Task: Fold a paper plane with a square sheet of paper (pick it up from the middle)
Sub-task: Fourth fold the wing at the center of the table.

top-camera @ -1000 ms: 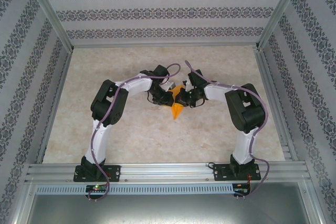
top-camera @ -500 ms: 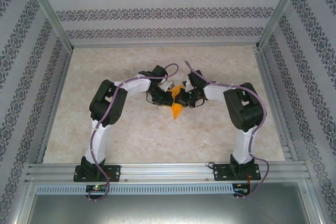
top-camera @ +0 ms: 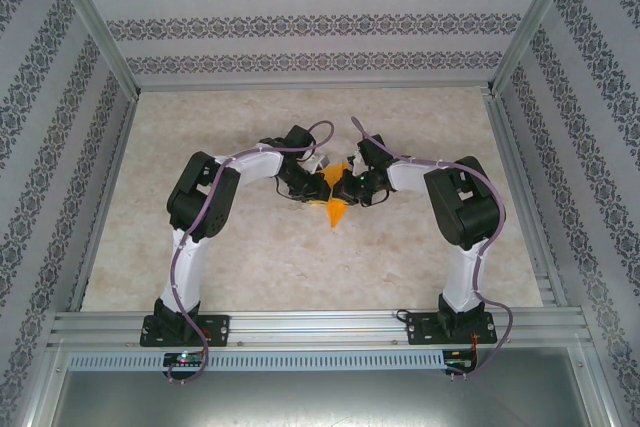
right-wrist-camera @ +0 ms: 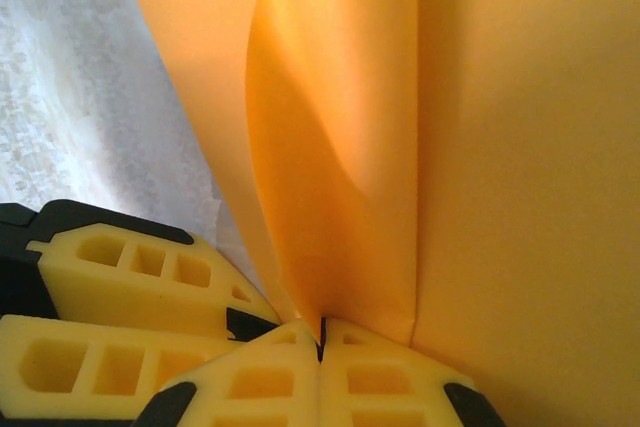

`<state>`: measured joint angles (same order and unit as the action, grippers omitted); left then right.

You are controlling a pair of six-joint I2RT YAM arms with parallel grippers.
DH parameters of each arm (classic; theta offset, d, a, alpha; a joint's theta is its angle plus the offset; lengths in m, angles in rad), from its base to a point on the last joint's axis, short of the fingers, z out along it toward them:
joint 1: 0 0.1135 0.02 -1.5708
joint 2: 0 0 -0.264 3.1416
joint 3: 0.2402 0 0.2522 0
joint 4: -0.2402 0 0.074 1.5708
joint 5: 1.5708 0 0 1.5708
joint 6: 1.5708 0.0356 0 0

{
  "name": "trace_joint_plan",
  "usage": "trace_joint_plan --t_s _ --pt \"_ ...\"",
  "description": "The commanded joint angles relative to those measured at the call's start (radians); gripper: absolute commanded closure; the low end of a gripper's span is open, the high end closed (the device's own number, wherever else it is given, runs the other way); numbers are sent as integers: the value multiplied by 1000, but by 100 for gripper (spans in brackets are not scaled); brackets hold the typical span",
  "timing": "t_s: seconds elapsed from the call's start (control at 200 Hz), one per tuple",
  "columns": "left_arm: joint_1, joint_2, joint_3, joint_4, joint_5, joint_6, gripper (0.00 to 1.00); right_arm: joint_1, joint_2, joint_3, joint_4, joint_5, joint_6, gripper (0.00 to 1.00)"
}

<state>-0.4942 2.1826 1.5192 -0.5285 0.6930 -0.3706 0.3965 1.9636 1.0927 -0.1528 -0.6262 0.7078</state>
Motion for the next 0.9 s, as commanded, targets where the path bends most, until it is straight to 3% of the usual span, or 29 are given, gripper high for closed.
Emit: trace_joint_plan --t_s 0.0,0.45,0.6,0.899 --pt "9 -29 -20 114 -60 -41 78 10 23 -27 -28 46 -21 96" --pt "16 -167 -137 297 -80 -218 76 8 0 -49 -25 45 -22 96" --pt "12 -168 -183 361 -35 -294 79 6 -9 -55 -22 45 -24 96" --pt "-10 -121 -181 363 -58 -328 84 7 -24 -53 -18 35 -19 97"
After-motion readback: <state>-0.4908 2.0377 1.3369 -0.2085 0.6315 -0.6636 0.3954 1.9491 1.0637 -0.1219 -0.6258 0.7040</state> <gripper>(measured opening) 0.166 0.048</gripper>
